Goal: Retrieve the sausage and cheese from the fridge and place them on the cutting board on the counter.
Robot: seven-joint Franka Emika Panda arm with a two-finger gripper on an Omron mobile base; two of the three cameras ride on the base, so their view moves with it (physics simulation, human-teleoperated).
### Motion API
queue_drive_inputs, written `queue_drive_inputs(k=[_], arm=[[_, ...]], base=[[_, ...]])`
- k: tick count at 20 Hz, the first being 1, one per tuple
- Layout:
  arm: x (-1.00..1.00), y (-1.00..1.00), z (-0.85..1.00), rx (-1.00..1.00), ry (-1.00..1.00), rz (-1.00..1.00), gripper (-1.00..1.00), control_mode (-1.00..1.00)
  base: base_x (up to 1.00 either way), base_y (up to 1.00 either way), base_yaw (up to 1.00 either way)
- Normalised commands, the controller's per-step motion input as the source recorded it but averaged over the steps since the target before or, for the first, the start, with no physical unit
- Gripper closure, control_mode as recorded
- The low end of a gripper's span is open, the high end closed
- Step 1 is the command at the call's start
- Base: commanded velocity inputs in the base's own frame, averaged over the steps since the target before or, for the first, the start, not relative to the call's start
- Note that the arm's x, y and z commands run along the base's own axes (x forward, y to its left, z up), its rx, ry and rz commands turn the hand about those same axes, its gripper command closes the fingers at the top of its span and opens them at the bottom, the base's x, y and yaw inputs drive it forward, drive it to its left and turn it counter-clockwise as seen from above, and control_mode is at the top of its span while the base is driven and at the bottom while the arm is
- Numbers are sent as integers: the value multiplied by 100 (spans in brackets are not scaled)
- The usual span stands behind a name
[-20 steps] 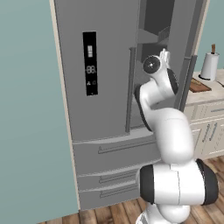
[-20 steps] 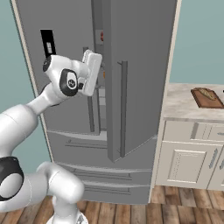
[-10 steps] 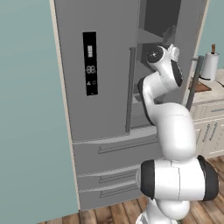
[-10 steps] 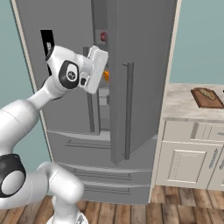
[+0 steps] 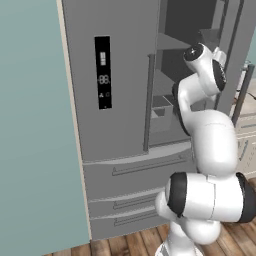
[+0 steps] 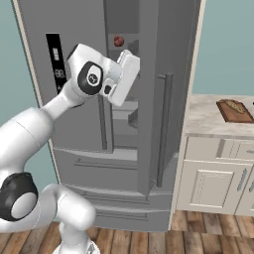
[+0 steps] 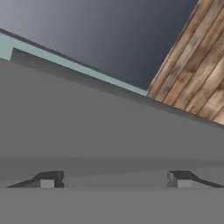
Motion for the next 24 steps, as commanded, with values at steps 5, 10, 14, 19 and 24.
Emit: queue_drive_inputs(k=[5, 10, 14, 19, 24], arm=[[4, -86, 0, 3, 0, -21, -100, -100], [16, -88, 0, 3, 0, -21, -100, -100], [-26, -33, -1, 6, -3, -18, -100, -100], [-81, 64, 0, 6, -15, -8, -100, -100], [-60, 100, -1, 0, -9, -1, -100, -100]], base=[[0, 0, 0], [0, 0, 0], [0, 0, 0], [0, 0, 0], [0, 0, 0]])
